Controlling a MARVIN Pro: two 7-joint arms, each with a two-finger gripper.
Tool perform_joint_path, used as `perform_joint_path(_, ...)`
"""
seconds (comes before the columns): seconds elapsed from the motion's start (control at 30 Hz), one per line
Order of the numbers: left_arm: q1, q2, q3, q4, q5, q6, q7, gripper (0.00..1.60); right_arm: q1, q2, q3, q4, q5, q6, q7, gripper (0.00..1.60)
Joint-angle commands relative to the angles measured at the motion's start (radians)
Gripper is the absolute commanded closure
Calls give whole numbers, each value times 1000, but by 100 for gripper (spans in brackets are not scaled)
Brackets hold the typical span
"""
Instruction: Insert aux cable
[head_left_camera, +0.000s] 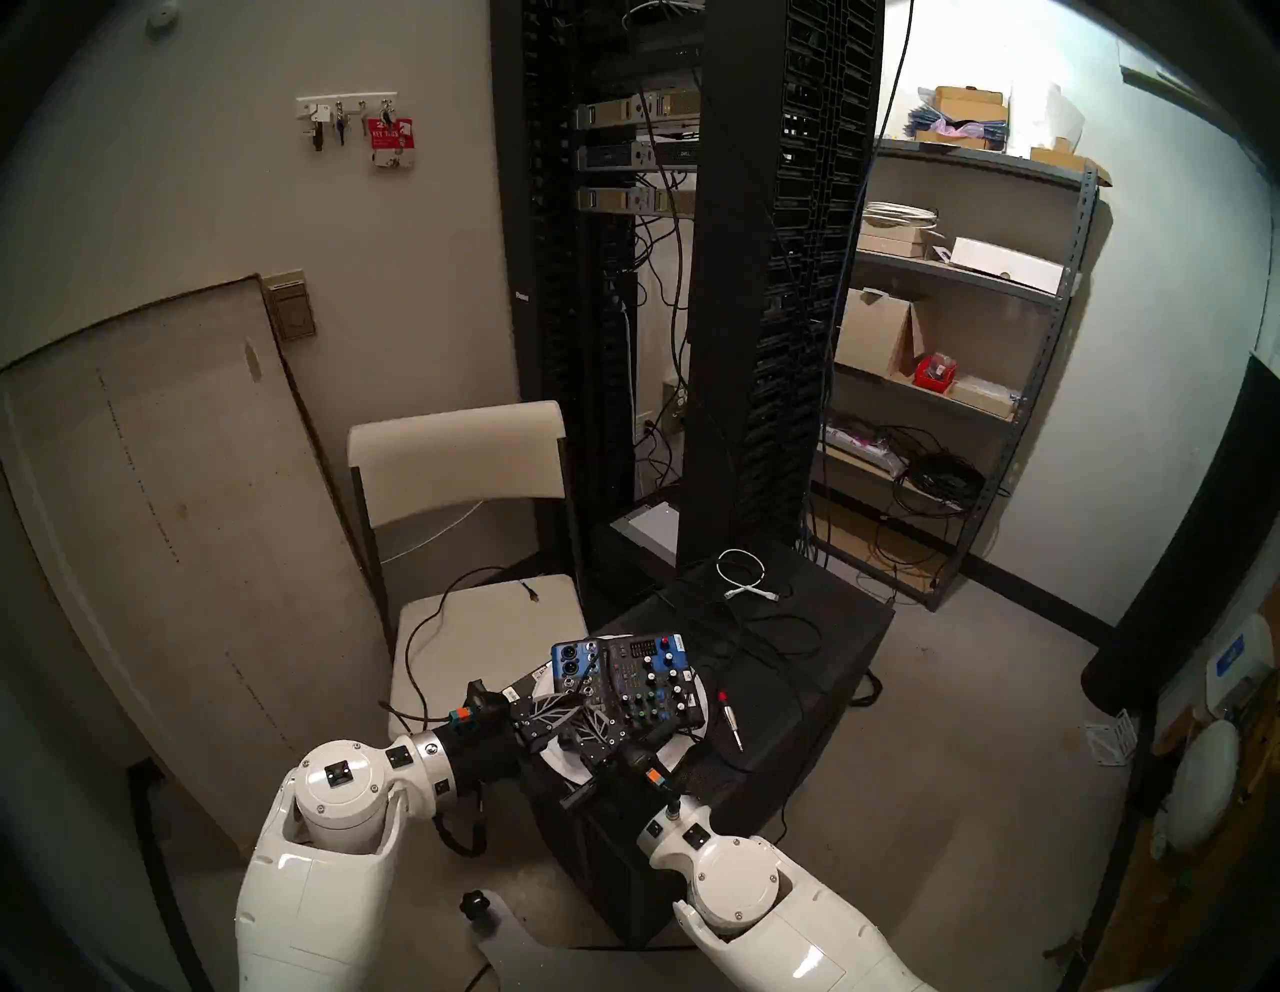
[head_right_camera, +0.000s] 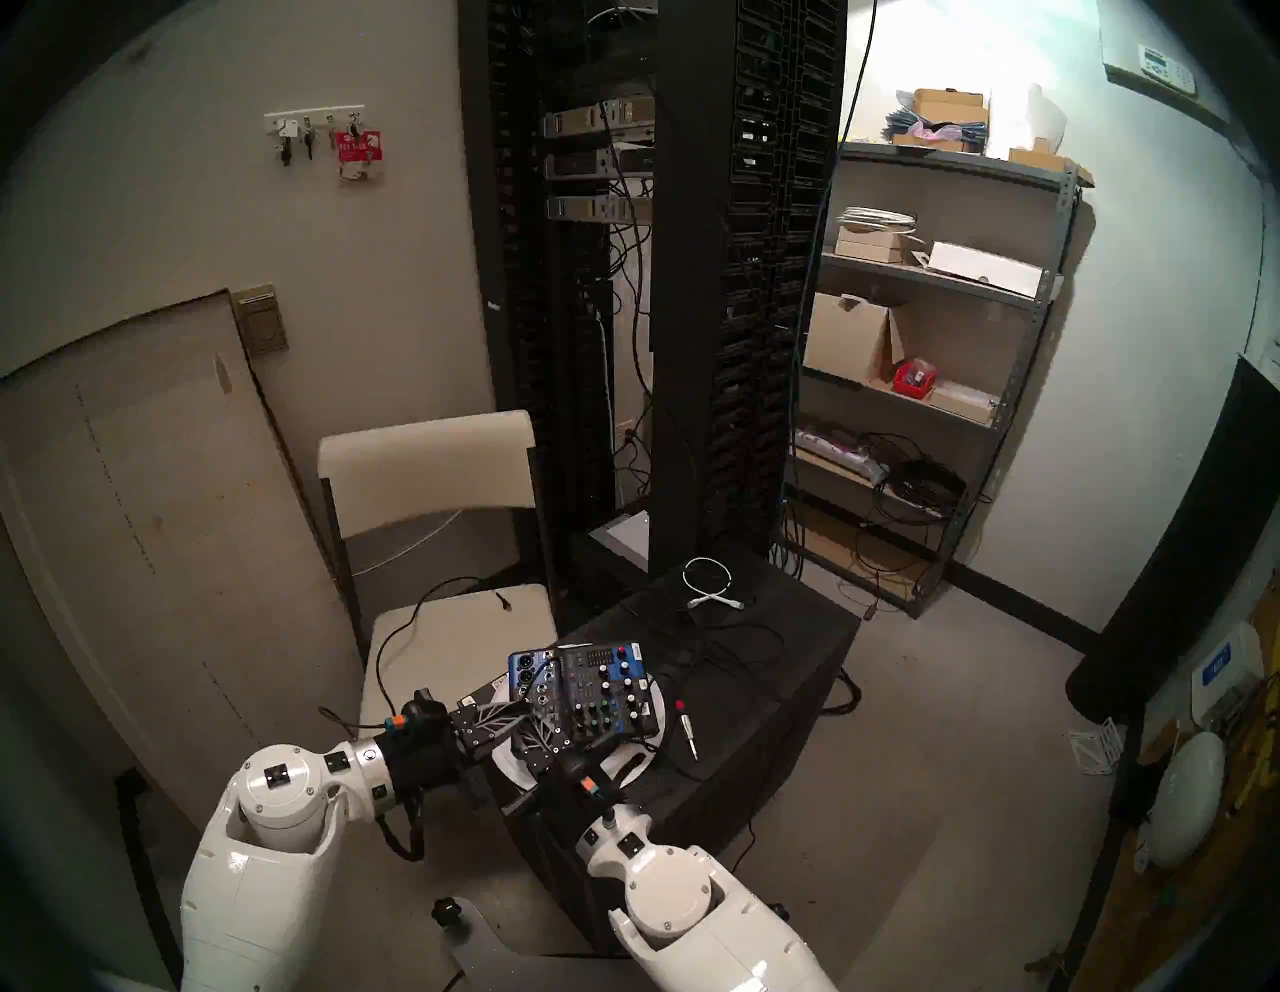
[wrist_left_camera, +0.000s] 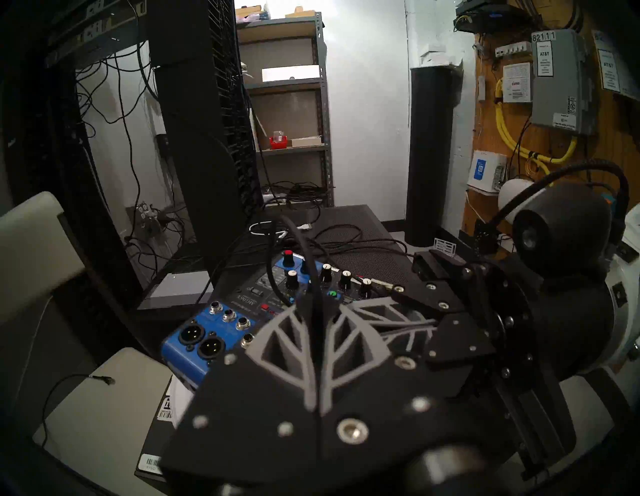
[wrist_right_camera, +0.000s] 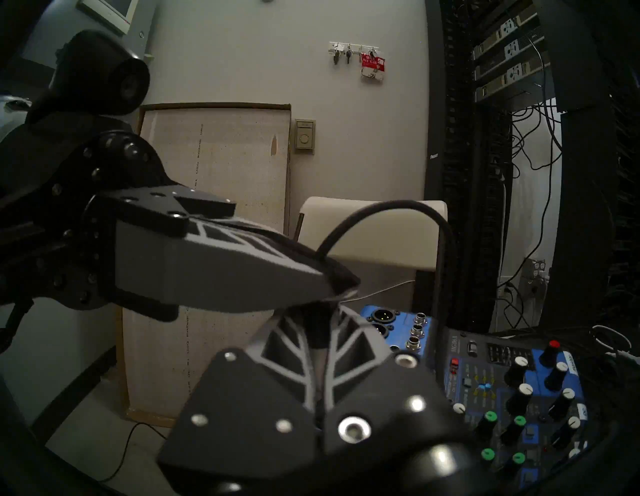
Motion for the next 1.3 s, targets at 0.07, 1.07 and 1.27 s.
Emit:
perform_joint_path(0.07, 28, 19, -10, 49, 29, 20, 12, 160, 3, 4, -12, 10, -6, 14, -9, 160)
perform_joint_path(1.07, 11, -1, -11, 49, 6, 12, 34, 160, 24, -2, -6, 28, -5, 24, -13, 160)
perform_joint_path(1.27, 4, -14, -19, 49, -23, 11, 35, 122, 25, -1, -6, 26, -3, 24, -11, 160)
